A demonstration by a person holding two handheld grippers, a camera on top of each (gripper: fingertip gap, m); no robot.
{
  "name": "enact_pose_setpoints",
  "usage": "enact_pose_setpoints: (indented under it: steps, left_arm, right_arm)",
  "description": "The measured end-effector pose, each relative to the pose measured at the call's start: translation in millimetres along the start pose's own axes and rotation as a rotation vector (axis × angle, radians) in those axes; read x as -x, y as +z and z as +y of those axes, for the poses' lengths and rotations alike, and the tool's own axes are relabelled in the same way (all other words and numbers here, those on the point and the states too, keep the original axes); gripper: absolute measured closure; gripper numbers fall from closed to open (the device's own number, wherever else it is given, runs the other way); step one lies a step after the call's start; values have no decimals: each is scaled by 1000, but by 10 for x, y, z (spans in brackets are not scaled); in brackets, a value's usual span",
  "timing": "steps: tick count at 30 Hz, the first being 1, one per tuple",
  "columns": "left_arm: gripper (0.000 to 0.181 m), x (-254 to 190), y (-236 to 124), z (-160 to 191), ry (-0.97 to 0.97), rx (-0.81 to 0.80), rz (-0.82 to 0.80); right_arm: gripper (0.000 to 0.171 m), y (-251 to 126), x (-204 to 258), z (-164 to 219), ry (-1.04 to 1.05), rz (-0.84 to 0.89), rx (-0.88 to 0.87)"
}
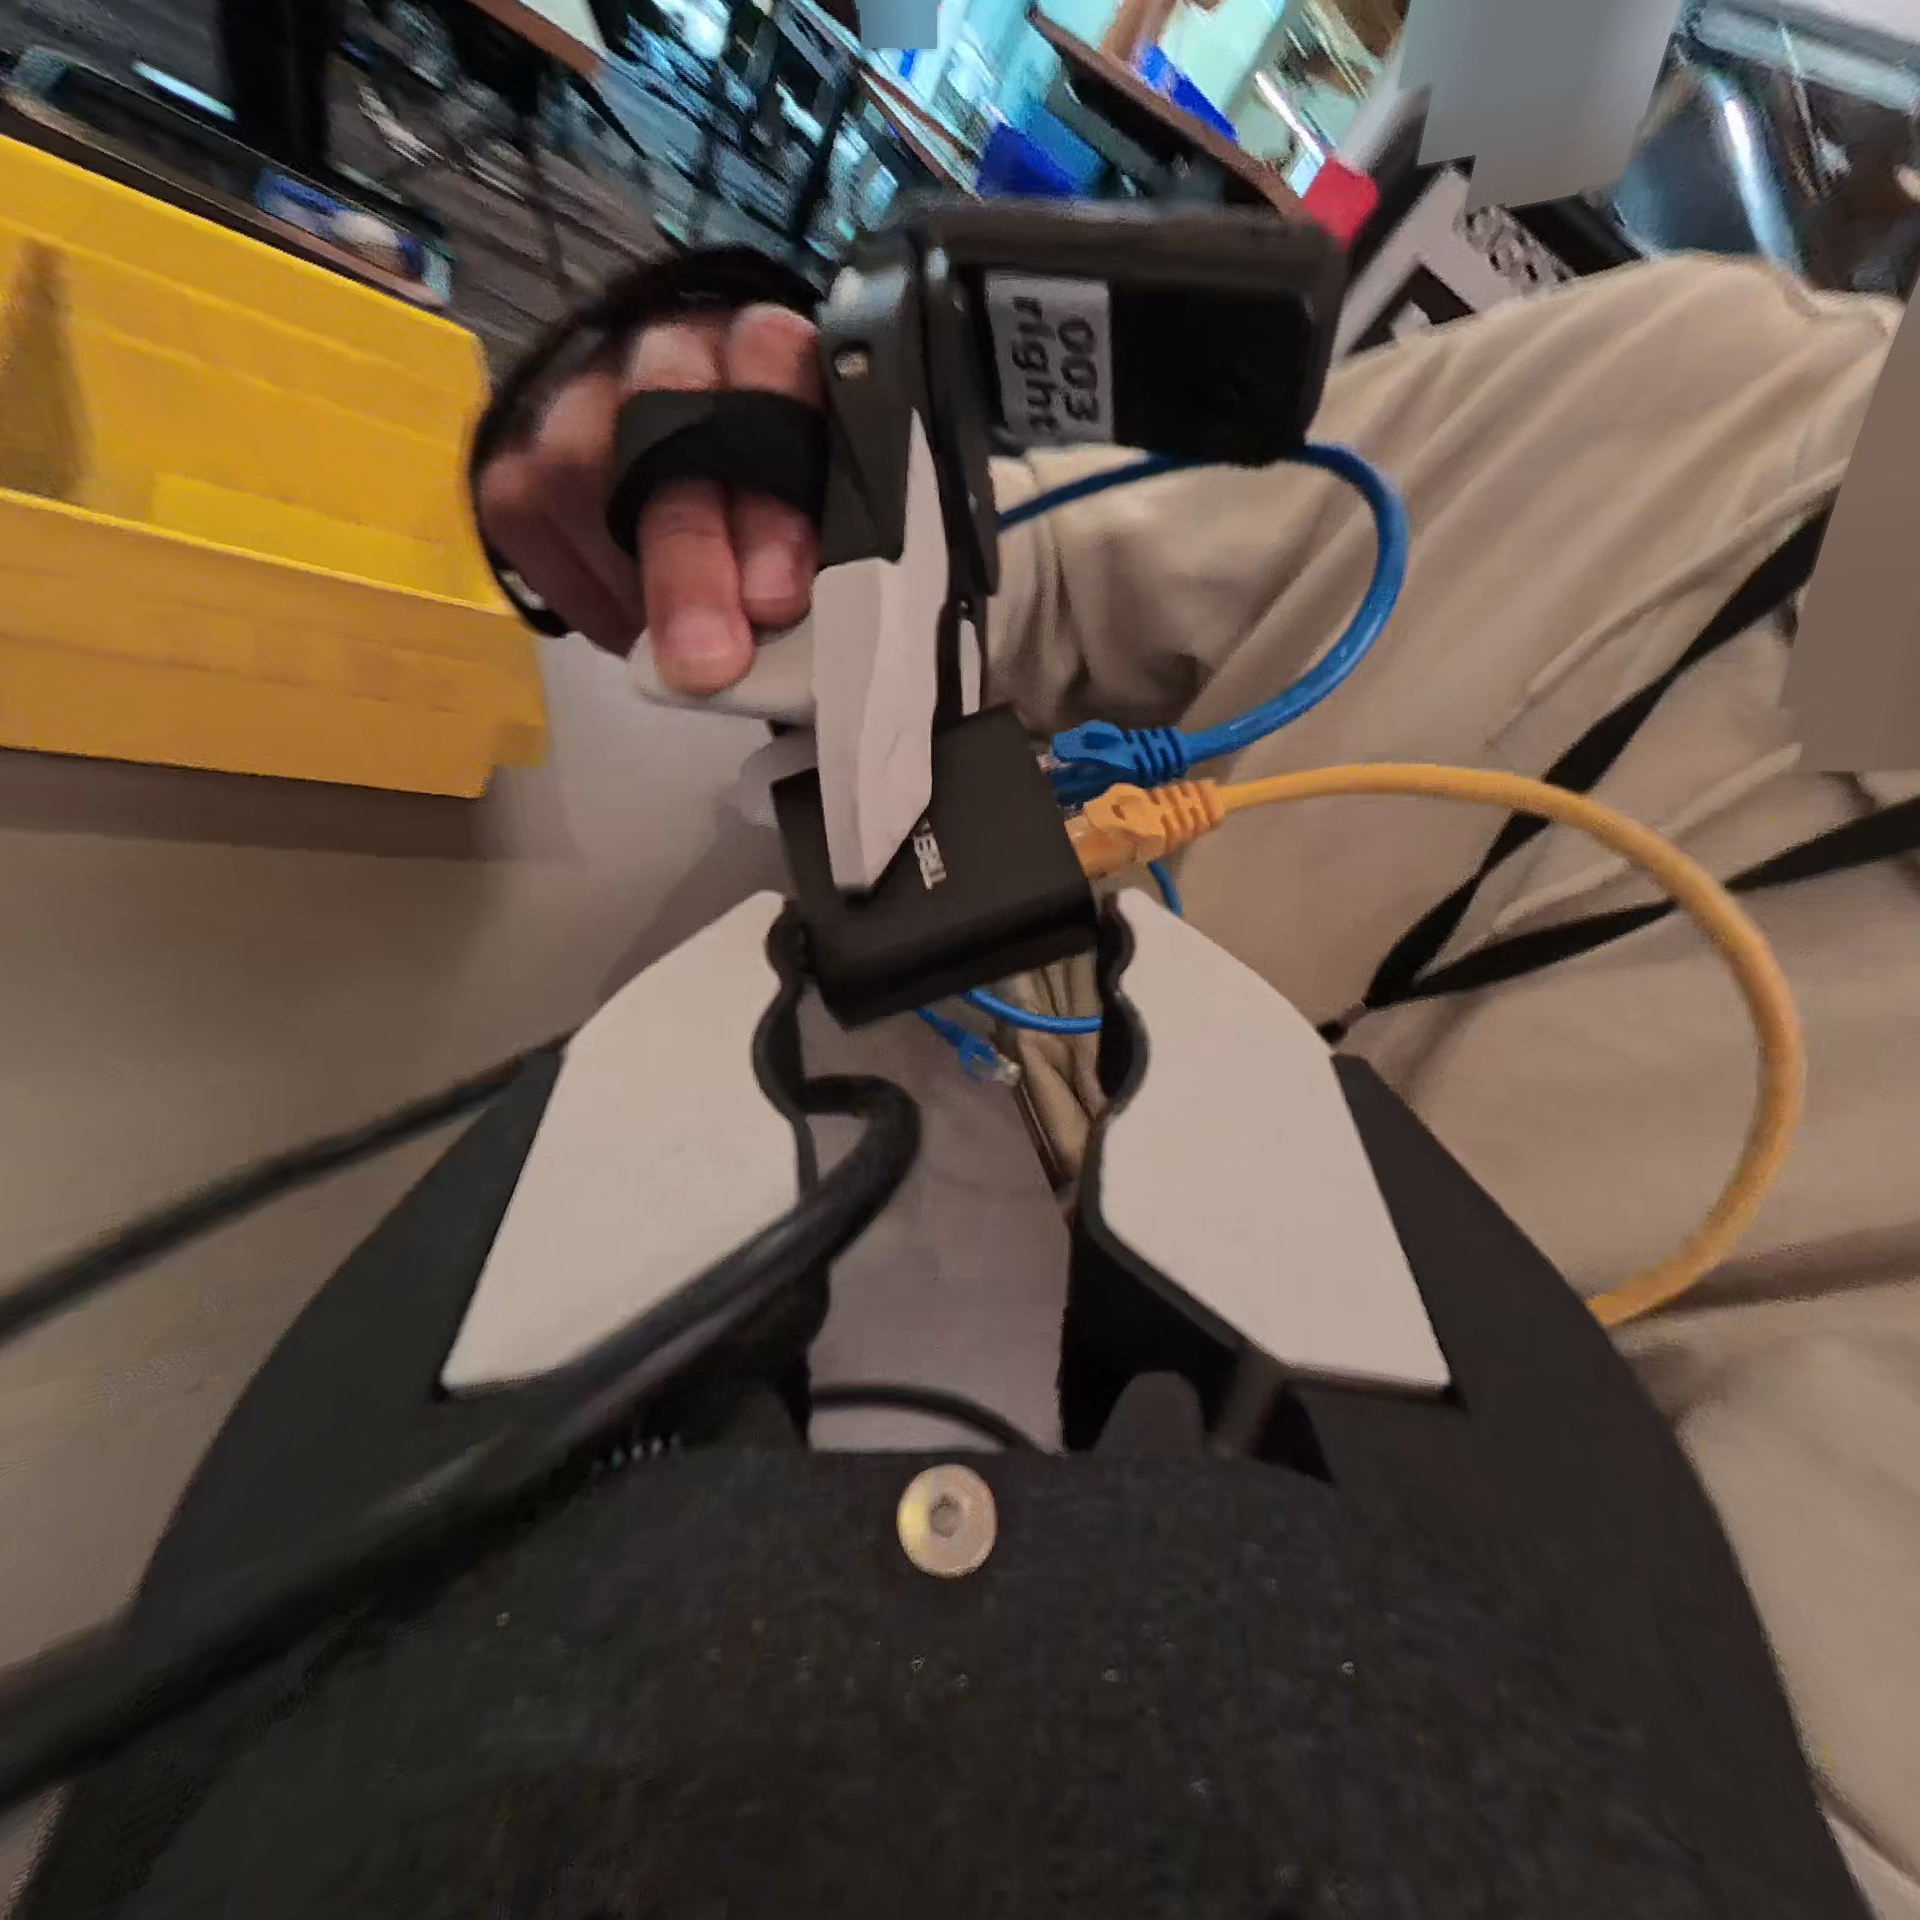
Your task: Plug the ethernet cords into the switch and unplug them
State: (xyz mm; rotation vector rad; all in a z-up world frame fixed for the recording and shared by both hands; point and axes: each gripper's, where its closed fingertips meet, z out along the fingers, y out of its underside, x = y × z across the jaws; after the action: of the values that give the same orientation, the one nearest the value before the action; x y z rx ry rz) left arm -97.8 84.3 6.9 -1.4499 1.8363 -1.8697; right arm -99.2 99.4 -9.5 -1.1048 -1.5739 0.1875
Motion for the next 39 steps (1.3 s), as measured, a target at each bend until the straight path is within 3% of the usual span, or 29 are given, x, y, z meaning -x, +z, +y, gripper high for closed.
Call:
enact_pose_setpoints:
  steps: [4, 7, 9, 13, 15, 19, 23, 26, 29, 32, 34, 35, 39]
  left_arm:
    - [135, 133, -487, 43, -66, -88, -182]
    - [137, 215, -825, 145, -39, -138, -444]
    - [144, 164, -955, 216, 37, -144, -617]
    - [140, -30, -1217, 304, 172, -185, -976]
    - [140, -186, -1317, 337, 193, -256, -1080]
    - [128, -333, -1127, 605, 152, -237, -1102]
    - [130, -280, -885, 880, 228, 52, -1177]
    - [132, -383, -646, 730, 319, 136, -1086]
    - [136, -493, -587, 414, 329, 62, -989]
    - [126, -361, -593, 273, 115, -46, -847]
    - [135, -116, -601, 310, -91, -94, -798]
    - [148, -4, -566, 352, -183, -117, -775]
    - [147, 316, -337, 603, -508, -128, -697]
  right_arm:
    - [147, -99, -177, 228, -11, 110, 89]
    - [147, -70, -288, 425, 10, 170, 180]
    - [147, 34, -317, 543, 25, 199, 224]
    - [147, 319, -309, 843, 24, 257, 346]
    - [147, 436, -282, 928, 7, 287, 368]
    - [147, 610, -155, 891, 4, 305, 264]
    - [147, 692, 11, 808, 12, 304, 145]
    - [147, 702, 119, 795, 9, 328, 88]
    - [147, 650, 127, 752, -76, 374, 90]
    - [147, 551, 63, 707, -125, 461, 89]
    - [147, 478, -2, 697, -211, 537, 130]
    - [147, 448, -26, 694, -256, 571, 151]
    - [147, 412, -90, 728, -365, 642, 241]
